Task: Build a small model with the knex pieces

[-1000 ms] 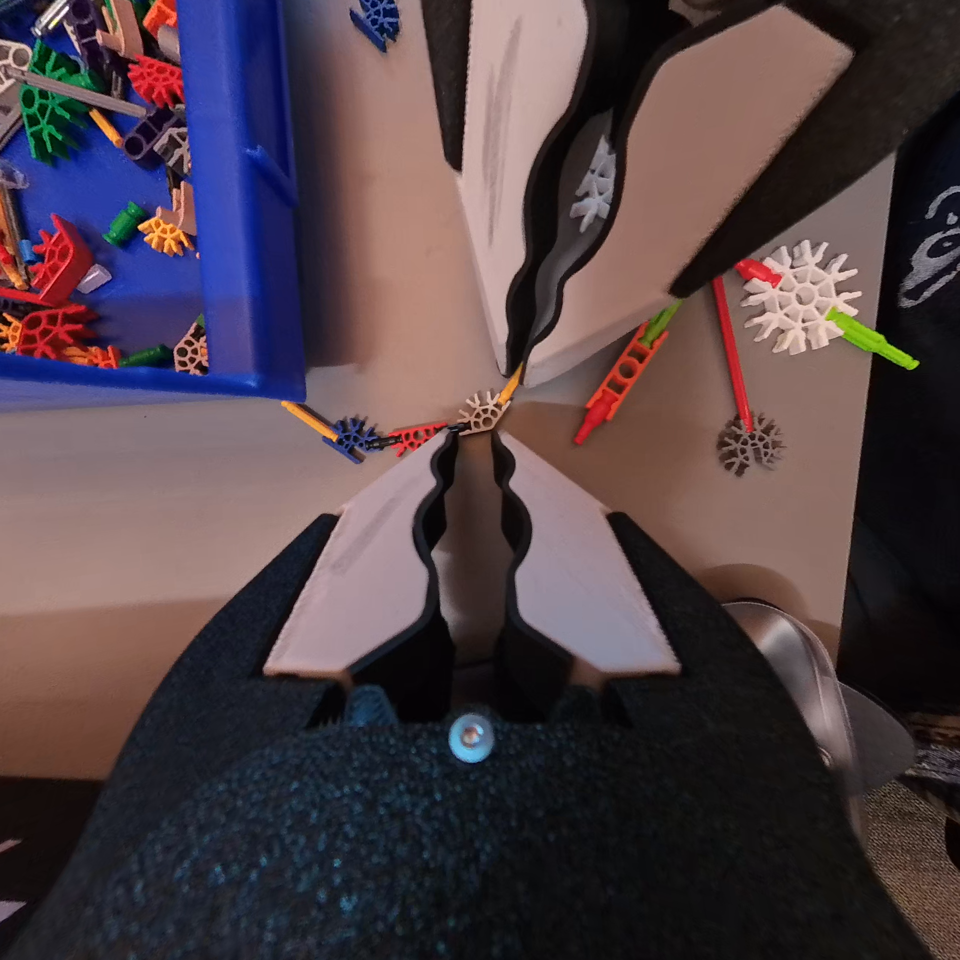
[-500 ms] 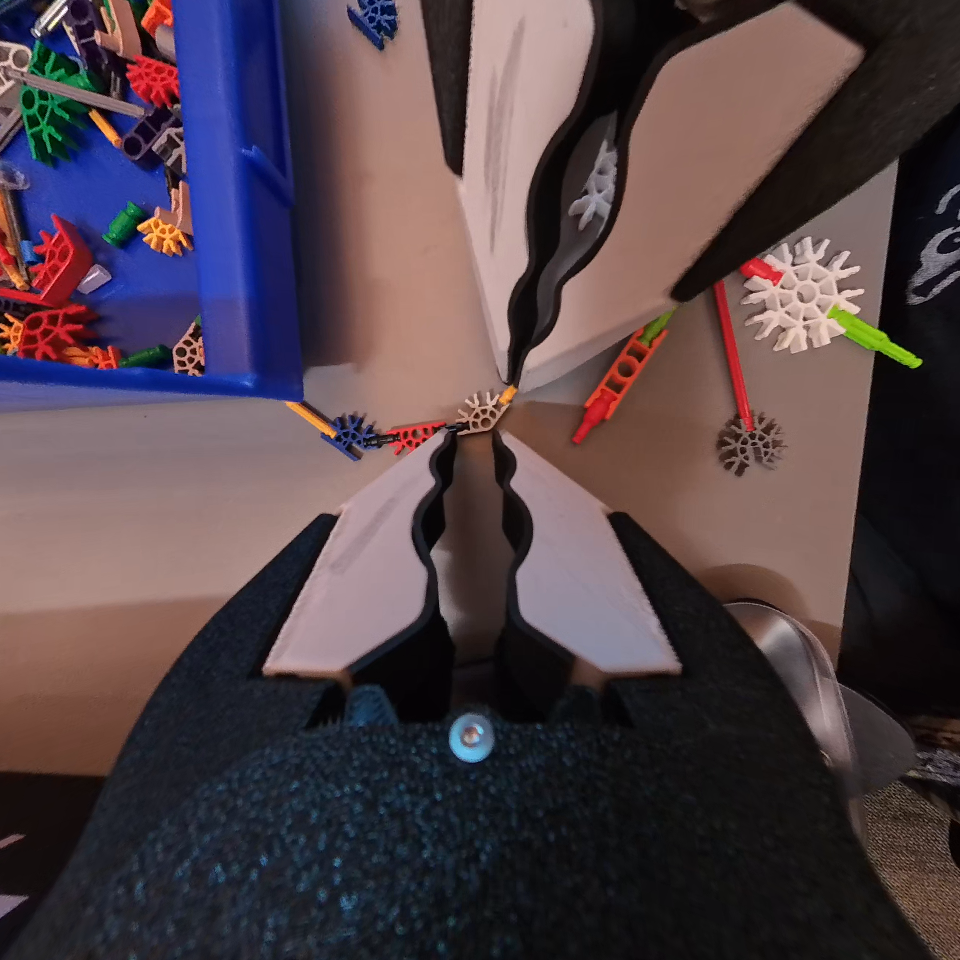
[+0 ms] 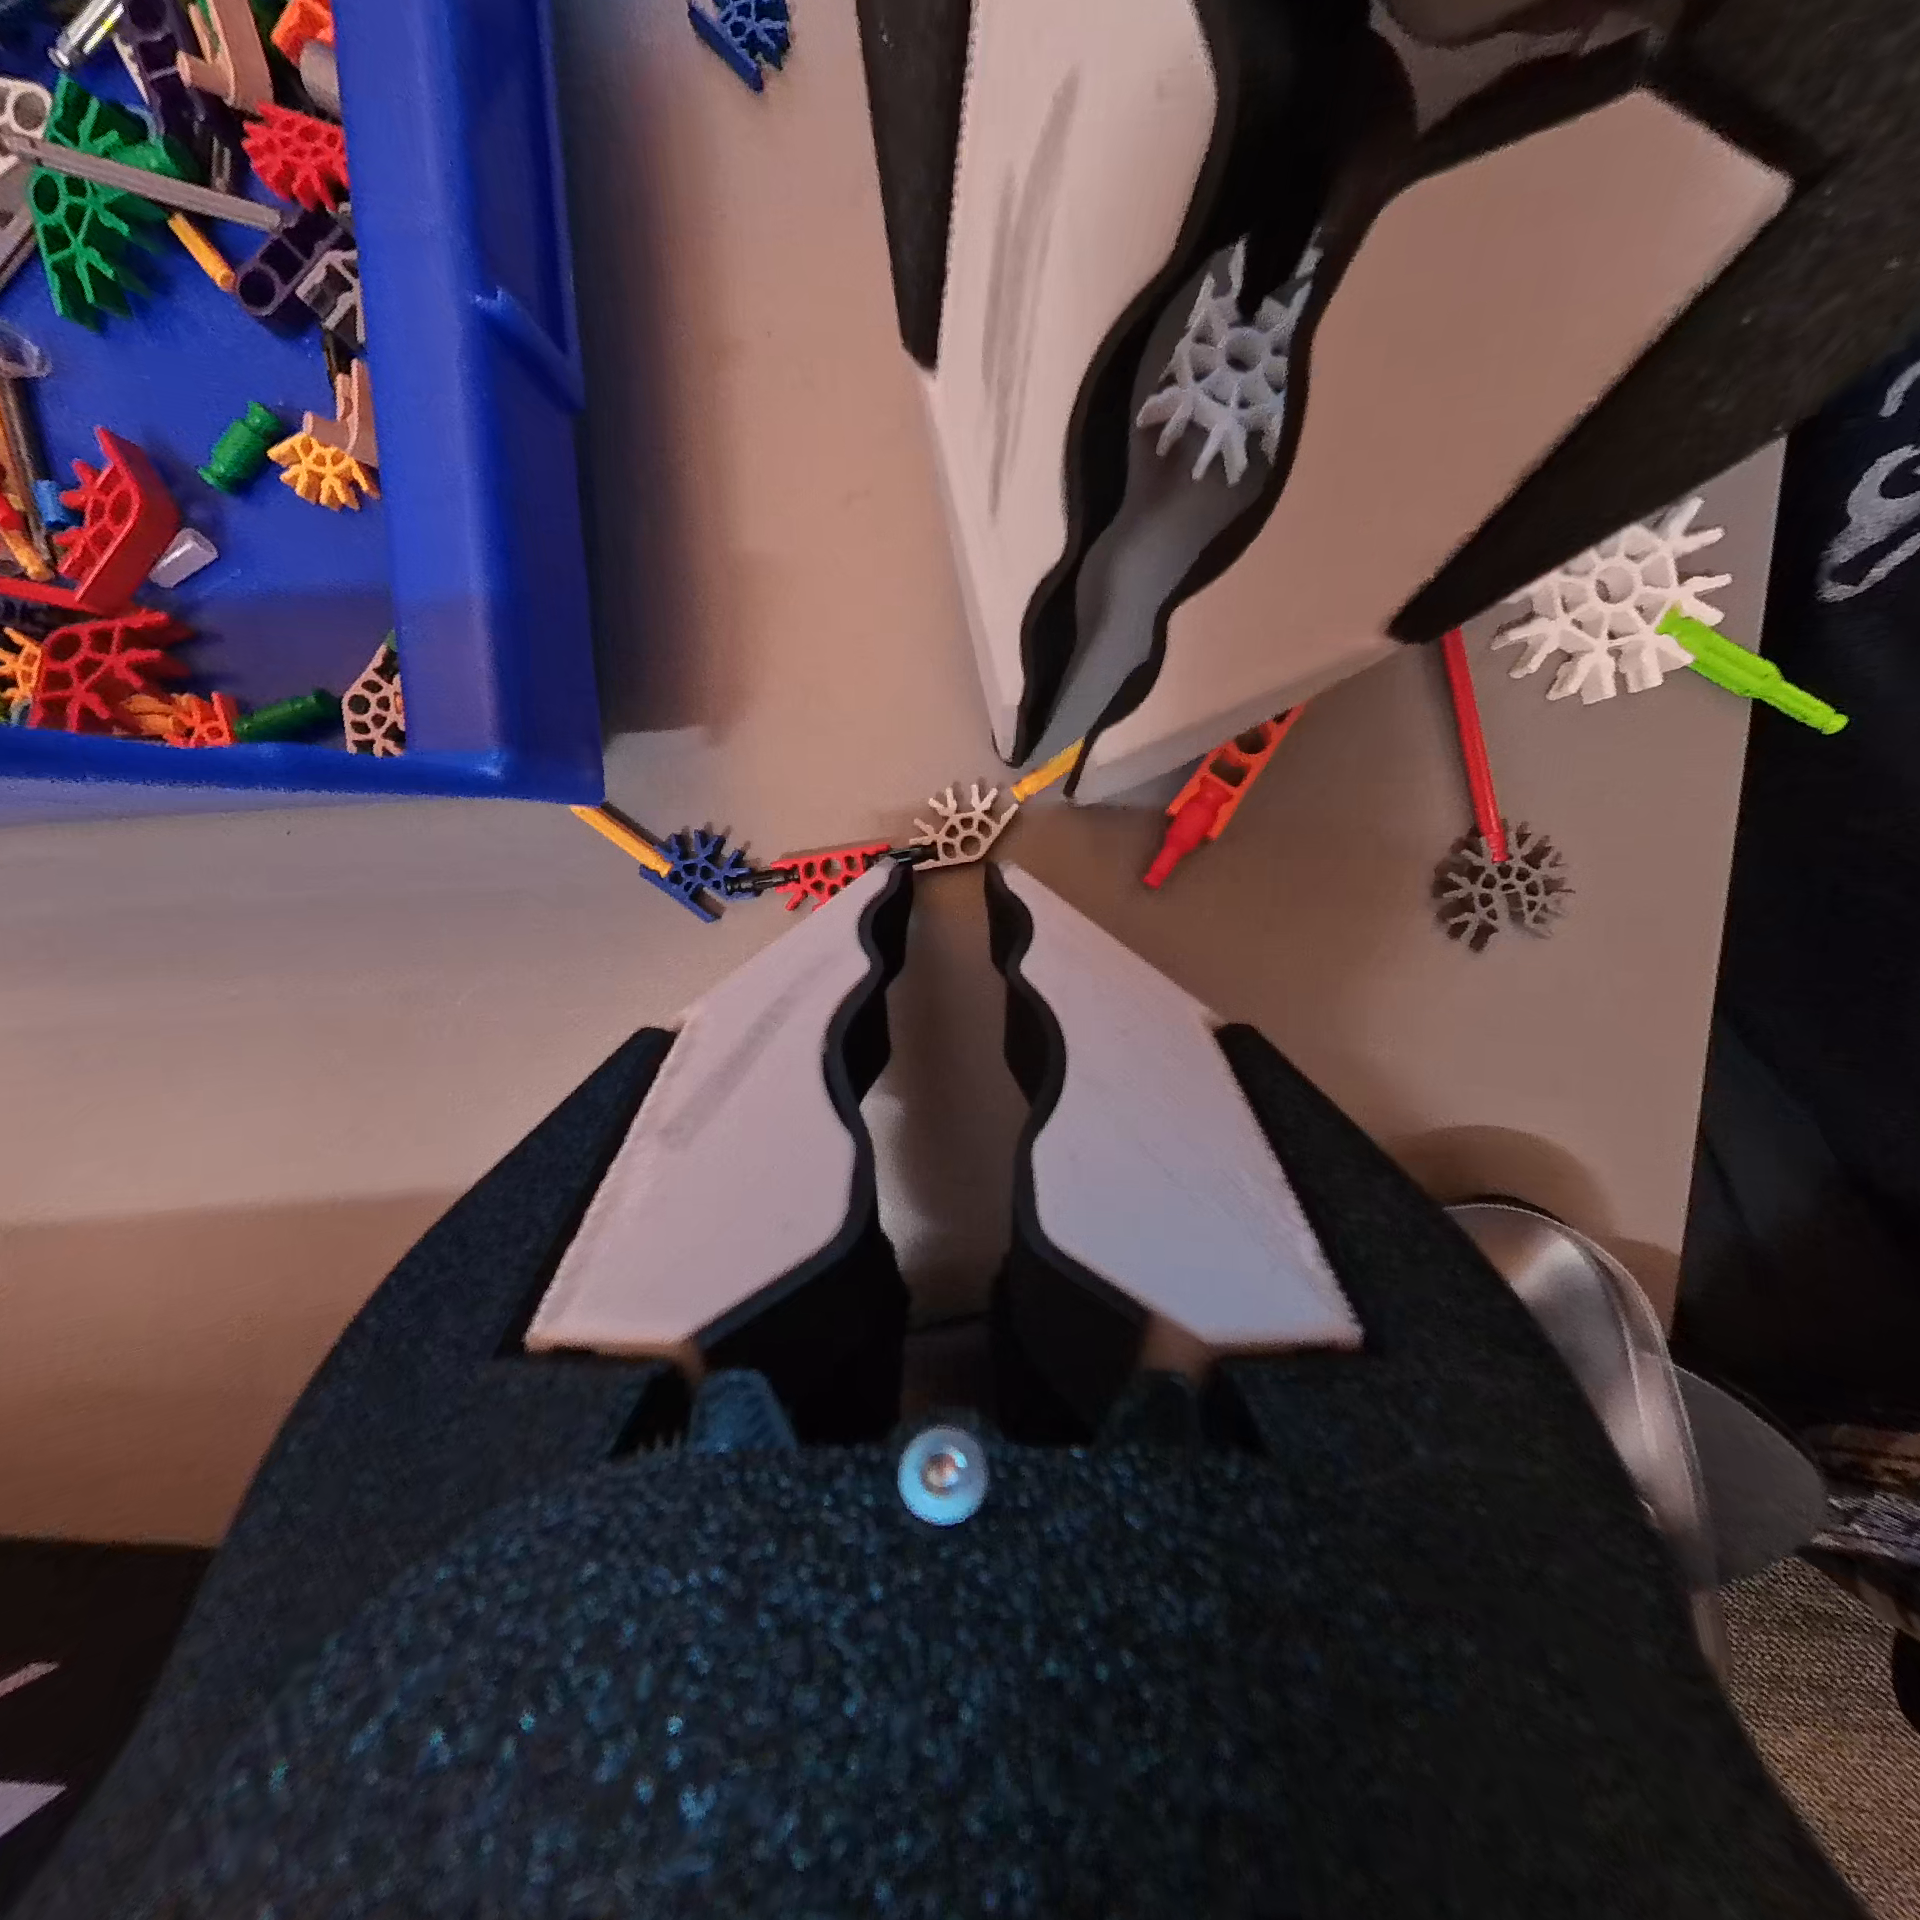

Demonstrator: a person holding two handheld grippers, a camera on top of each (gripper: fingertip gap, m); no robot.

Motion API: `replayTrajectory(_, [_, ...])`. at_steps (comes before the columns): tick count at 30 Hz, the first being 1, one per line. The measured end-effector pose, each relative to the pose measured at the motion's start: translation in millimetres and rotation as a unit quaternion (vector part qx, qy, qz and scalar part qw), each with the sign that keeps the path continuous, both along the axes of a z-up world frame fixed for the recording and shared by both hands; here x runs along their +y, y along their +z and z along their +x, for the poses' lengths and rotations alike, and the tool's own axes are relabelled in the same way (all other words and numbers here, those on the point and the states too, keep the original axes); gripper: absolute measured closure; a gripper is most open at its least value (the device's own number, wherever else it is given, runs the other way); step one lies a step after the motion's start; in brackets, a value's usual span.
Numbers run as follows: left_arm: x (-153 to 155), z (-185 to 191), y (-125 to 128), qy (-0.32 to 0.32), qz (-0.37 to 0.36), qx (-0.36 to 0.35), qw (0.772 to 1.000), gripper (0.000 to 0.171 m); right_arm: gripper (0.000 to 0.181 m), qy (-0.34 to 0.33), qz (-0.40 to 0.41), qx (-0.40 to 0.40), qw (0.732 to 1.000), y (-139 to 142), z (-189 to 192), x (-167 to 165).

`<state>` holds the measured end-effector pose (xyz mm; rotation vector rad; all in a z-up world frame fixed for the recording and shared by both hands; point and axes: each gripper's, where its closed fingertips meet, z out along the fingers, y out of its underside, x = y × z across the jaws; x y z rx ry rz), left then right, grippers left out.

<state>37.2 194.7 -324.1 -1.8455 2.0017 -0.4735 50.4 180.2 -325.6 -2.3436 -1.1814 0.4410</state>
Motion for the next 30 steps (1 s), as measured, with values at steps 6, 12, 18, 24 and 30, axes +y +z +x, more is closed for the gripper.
replayTrajectory(6, [-0.1,-0.1,-0.1,0.0,0.001,0.001,1.0,0.157,0.181,0.0,0.016,-0.009,1.0,-0.2,2.3,2.3])
replayTrajectory(12, [-0.1,-0.1,-0.2,0.001,0.0,0.001,1.0,0.157,0.181,-0.004,0.026,0.017,1.0,8.2,-1.1,5.2])
replayTrajectory(18, [-0.3,-0.3,-0.3,0.0,0.0,0.002,1.0,0.157,0.18,-0.007,0.016,0.017,1.0,1.6,-2.7,6.2])
replayTrajectory(24, [-0.7,-0.5,-0.7,0.0,-0.001,0.002,1.0,0.157,0.174,-0.006,0.016,0.022,1.0,4.4,-3.5,5.1])
replayTrajectory(30, [-2.3,-1.0,-2.6,-0.001,-0.007,0.005,1.0,0.158,0.181,-0.01,0.022,0.027,0.999,7.5,-1.6,10.7])
